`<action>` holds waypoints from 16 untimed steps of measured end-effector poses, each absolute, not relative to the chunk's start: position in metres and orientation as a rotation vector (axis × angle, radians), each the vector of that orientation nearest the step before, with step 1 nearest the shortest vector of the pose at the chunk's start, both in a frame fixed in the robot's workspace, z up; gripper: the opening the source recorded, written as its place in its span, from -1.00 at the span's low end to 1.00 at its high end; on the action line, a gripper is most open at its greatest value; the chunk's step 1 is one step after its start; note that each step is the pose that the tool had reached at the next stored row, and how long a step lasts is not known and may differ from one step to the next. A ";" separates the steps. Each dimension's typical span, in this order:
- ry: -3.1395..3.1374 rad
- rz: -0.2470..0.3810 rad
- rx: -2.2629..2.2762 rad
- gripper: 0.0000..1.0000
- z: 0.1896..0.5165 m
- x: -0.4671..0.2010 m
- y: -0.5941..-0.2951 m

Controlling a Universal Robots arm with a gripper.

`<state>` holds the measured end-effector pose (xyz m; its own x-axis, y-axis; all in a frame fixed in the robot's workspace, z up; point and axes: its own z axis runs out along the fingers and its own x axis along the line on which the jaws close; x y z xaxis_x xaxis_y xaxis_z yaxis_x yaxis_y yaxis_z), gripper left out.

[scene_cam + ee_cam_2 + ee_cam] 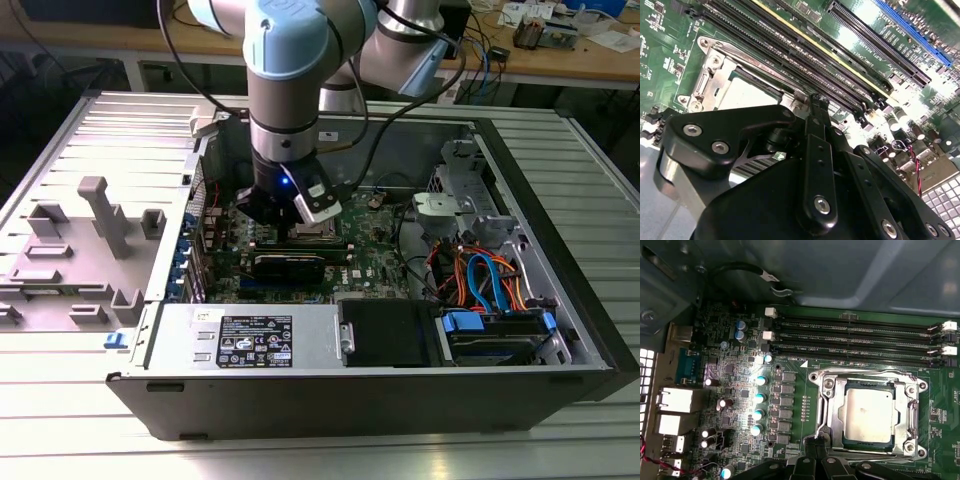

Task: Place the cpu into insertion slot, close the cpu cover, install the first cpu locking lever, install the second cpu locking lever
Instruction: 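Install the second cpu locking lever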

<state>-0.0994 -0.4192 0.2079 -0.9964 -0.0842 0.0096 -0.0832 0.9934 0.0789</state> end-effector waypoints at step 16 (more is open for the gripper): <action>-3.120 -0.144 0.170 -0.79 0.202 -0.100 -0.416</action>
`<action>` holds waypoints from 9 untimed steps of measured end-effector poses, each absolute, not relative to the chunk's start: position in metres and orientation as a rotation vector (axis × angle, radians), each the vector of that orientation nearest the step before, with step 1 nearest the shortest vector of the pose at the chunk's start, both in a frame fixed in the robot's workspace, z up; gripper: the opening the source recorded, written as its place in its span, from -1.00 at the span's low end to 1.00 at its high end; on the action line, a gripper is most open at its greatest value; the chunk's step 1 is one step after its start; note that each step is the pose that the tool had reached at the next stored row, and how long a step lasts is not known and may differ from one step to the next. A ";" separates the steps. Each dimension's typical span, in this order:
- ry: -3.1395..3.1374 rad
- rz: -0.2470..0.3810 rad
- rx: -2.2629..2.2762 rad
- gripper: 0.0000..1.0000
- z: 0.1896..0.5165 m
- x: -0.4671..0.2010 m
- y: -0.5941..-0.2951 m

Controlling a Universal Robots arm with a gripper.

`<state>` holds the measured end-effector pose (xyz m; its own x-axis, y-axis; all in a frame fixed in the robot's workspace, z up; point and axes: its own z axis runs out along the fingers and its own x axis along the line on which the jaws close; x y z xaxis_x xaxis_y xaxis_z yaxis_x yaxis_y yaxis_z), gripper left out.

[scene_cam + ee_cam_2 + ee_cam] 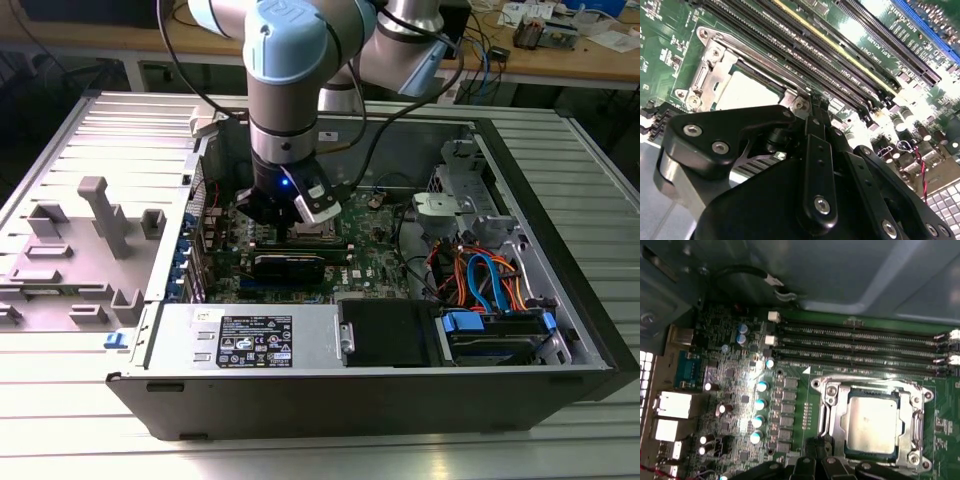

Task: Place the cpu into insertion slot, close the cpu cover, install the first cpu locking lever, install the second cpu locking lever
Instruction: 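Install the second cpu locking lever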

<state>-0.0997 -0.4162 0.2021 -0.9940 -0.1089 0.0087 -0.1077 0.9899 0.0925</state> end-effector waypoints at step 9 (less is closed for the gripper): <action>-3.120 -0.118 0.186 -0.79 0.204 -0.100 -0.416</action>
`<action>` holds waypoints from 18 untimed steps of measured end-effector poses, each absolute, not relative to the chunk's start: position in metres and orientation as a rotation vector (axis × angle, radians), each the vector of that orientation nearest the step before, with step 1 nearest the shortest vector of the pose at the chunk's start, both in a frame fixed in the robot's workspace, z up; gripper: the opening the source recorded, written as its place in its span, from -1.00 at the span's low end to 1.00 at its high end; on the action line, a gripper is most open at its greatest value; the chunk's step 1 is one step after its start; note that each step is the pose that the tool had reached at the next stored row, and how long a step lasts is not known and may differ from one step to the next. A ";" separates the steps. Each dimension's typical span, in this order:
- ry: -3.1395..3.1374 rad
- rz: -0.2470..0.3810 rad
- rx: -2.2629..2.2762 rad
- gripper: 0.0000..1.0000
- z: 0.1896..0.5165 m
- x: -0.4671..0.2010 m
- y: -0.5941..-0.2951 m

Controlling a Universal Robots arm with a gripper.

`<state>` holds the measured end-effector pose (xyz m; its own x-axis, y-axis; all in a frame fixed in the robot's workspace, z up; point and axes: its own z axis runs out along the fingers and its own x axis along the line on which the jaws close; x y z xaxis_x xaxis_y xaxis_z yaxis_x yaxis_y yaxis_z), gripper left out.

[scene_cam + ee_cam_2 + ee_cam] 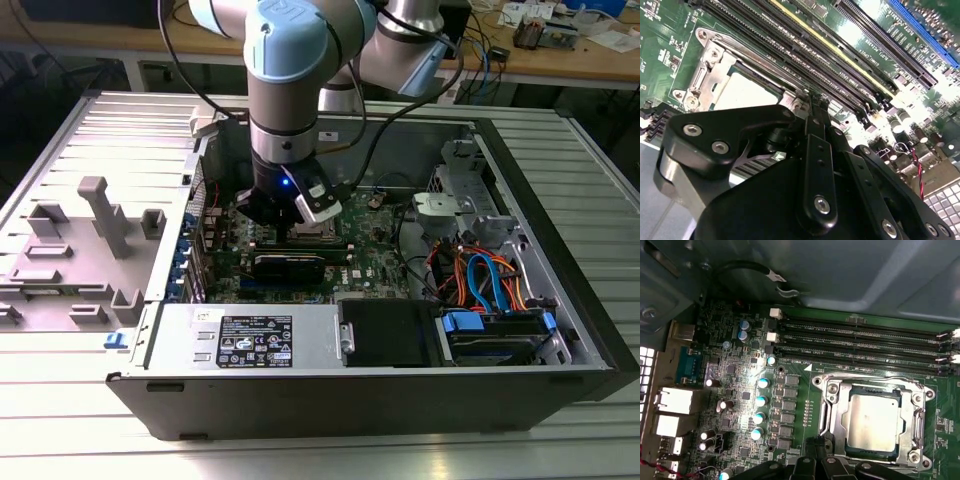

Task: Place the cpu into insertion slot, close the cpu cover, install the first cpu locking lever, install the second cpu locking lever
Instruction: 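Install the second cpu locking lever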

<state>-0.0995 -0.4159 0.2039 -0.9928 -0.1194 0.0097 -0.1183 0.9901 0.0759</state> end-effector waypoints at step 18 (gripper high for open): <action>-3.111 -0.102 0.204 -0.79 0.238 -0.095 -0.414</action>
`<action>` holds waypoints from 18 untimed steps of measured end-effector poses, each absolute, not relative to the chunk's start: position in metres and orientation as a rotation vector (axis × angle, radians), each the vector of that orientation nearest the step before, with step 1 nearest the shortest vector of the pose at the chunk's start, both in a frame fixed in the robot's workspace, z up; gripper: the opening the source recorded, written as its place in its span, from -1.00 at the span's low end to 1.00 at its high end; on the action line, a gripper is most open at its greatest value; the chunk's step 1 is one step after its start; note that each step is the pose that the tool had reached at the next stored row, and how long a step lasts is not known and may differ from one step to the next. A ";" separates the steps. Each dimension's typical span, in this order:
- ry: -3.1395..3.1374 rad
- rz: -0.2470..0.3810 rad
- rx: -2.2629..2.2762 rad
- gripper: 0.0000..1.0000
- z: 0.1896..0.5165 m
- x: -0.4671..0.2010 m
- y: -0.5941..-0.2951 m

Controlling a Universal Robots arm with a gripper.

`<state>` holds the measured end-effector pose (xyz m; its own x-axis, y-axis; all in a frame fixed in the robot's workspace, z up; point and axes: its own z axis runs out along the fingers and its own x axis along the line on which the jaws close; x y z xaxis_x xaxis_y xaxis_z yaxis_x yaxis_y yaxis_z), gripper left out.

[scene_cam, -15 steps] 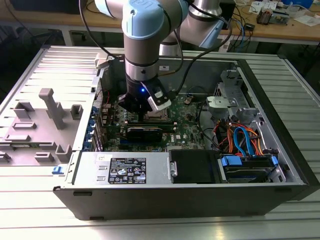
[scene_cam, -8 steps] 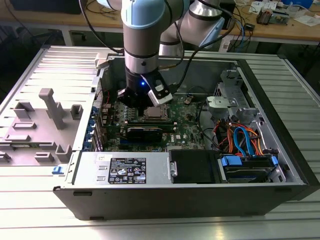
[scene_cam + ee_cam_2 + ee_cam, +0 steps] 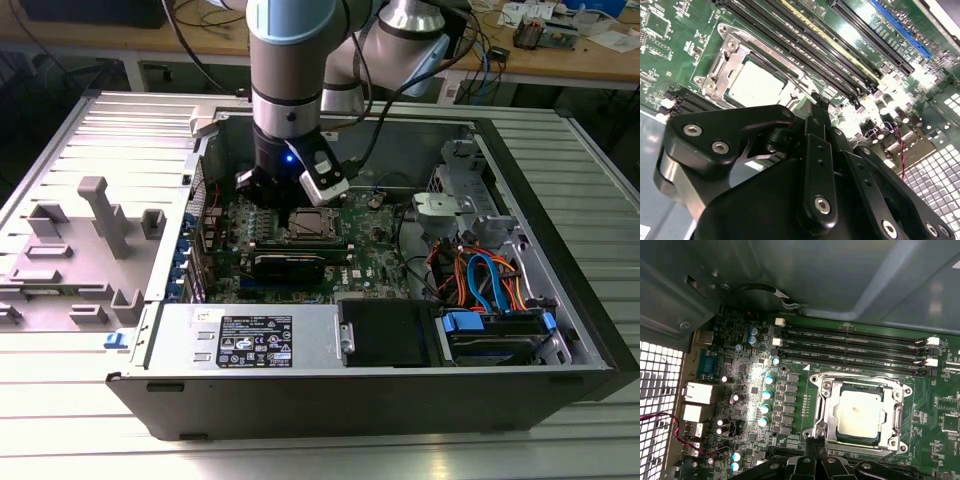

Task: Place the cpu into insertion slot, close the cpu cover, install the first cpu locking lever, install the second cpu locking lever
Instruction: 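Install the second cpu locking lever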

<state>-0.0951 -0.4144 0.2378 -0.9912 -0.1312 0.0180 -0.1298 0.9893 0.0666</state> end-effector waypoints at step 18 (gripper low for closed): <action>-3.092 -0.084 0.202 -0.79 0.247 -0.065 -0.404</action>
<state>-0.0645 -0.4040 0.2474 -0.9906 -0.1309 0.0387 -0.1286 0.9901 0.0566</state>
